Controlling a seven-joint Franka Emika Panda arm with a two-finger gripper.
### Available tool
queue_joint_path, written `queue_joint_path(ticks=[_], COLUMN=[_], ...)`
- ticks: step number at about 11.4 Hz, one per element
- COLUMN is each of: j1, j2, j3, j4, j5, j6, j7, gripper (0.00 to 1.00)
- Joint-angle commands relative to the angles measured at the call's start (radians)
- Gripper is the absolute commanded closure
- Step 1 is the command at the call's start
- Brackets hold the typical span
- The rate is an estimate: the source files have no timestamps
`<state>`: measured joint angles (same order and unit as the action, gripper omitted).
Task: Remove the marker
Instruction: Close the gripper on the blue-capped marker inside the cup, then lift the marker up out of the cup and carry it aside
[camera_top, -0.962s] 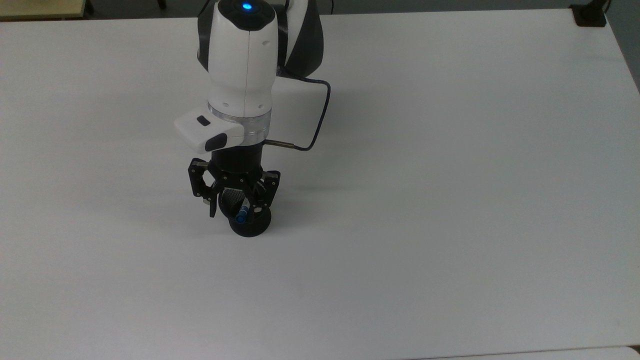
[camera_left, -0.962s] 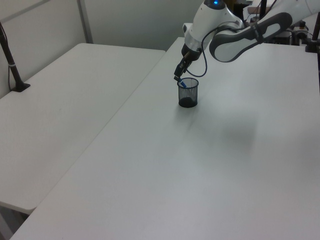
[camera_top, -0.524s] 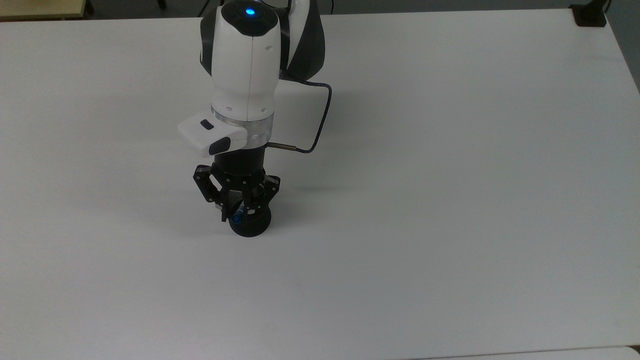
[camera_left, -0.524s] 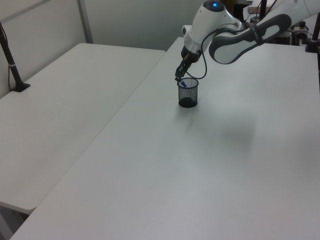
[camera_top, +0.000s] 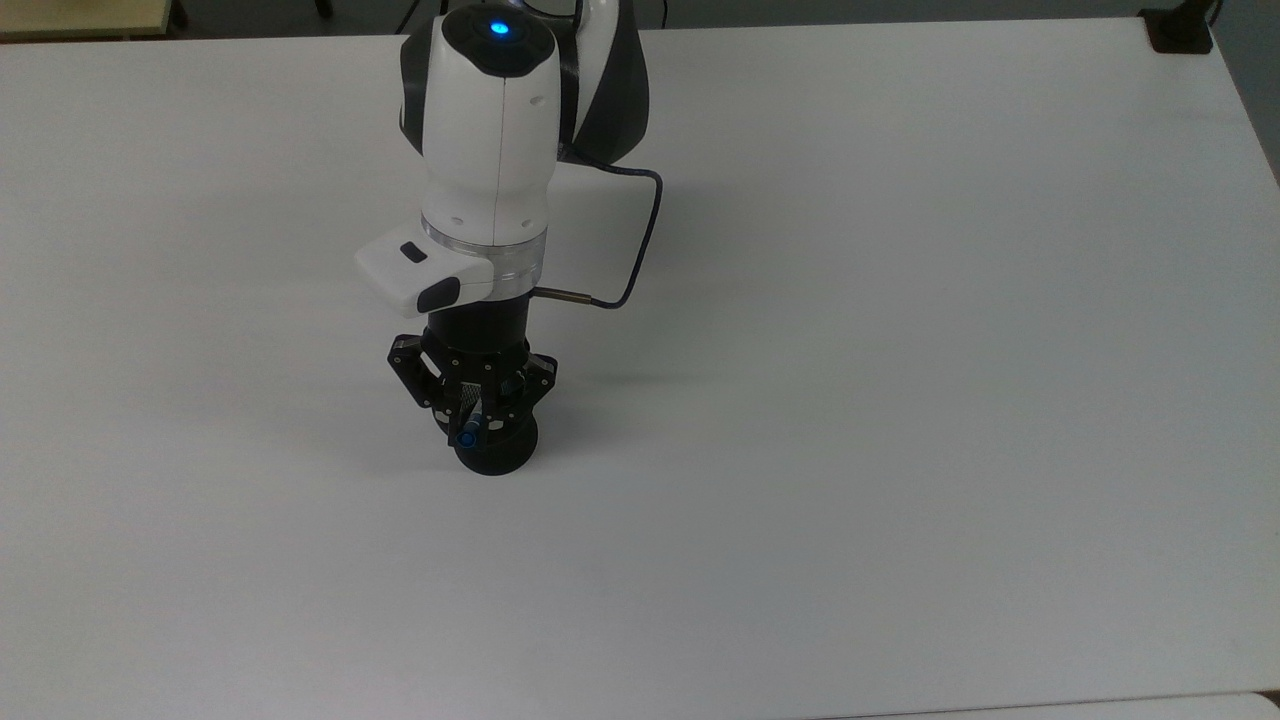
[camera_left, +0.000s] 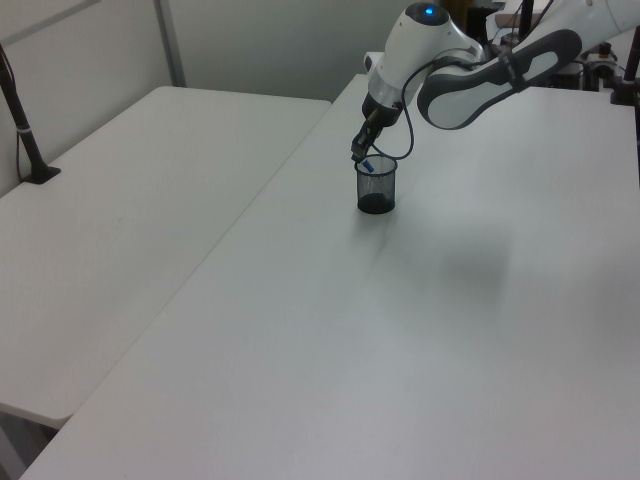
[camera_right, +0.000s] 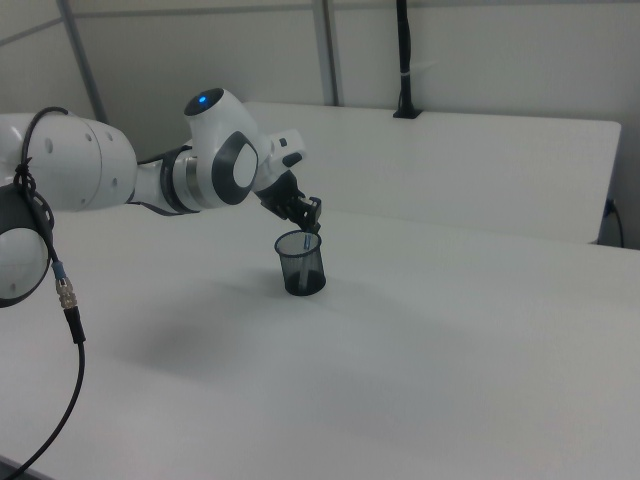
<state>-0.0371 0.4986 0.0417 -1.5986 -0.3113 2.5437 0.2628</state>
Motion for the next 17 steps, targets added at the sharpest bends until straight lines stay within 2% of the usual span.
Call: queue_joint_path(ticks=[1,5,7,11,15,17], j1=[0.000,0.000,0.006,0.022,0.147,0.196], j2=[-0.006,-0.058,-0.107,-0.149,-0.141,-0.094], j3=[-0.006,-0.005,0.004,0.010,0.014,0.014], j4=[0.005,0.003,0.014,0.114,0.111,0.108], j5=[-0.026,-0.009,0.004,0.069,0.077,0.134], j6=[0.027,0.007,-0.074,-0.230,-0.405,-0.407], j7=[0.029,0.030,0.032,0.126,0.150,0.148], gripper=[0.82,0.84,0.84,0.84,0.84,0.83])
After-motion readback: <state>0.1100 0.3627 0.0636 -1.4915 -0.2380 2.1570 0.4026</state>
